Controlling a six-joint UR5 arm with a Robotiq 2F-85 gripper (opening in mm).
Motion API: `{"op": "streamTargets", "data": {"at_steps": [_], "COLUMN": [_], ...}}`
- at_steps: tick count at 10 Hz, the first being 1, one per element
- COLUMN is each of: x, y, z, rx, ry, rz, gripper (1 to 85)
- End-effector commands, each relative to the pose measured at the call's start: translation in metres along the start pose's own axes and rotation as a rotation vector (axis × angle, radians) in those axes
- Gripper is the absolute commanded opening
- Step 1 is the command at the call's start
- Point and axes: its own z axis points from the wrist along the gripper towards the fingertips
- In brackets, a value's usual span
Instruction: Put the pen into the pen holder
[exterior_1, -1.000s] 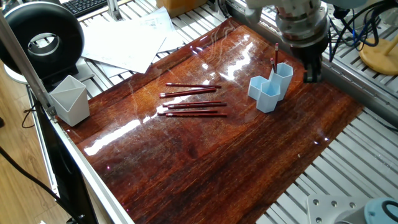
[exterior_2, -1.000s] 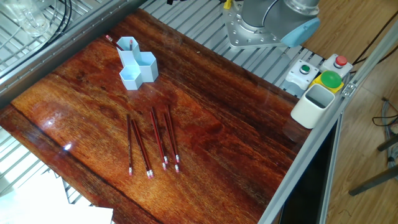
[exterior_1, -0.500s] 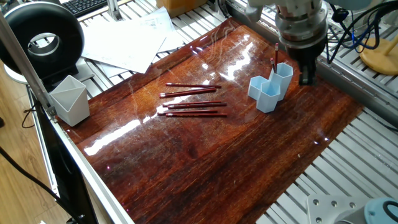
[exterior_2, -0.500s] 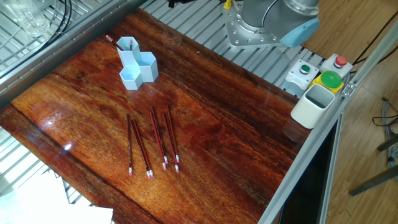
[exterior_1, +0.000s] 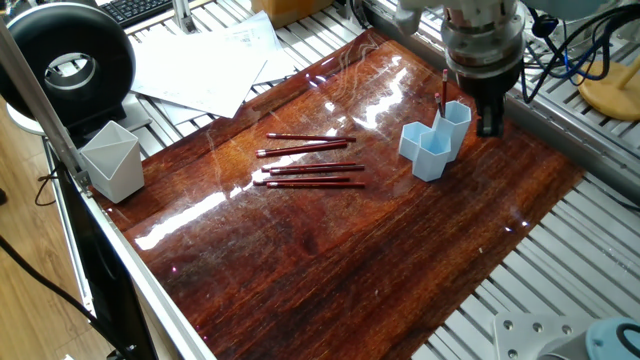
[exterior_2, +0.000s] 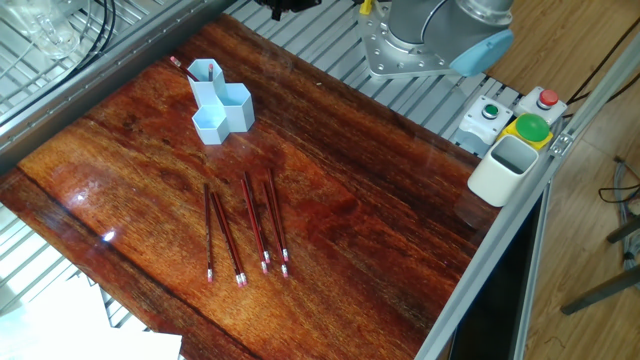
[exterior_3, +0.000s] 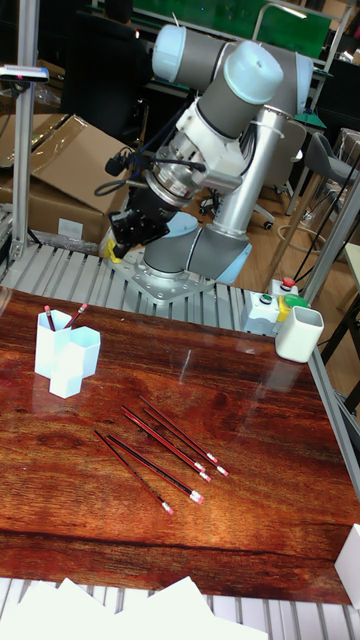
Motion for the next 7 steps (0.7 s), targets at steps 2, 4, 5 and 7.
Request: {"op": "streamTargets", "data": {"at_steps": [2, 4, 5, 7], "x": [0.011, 0.000, -0.002, -0.028], "y": [0.007, 0.017, 0.017, 0.010], "z": [-0.001, -0.001, -0.001, -0.004], "rx": [-0.028, -0.065, -0.068, -0.040], "ry": [0.041, 0.001, -0.008, 0.007], "rz": [0.017, 0.067, 0.064, 0.029], "gripper": [1.0, 1.0, 1.0, 3.3]}}
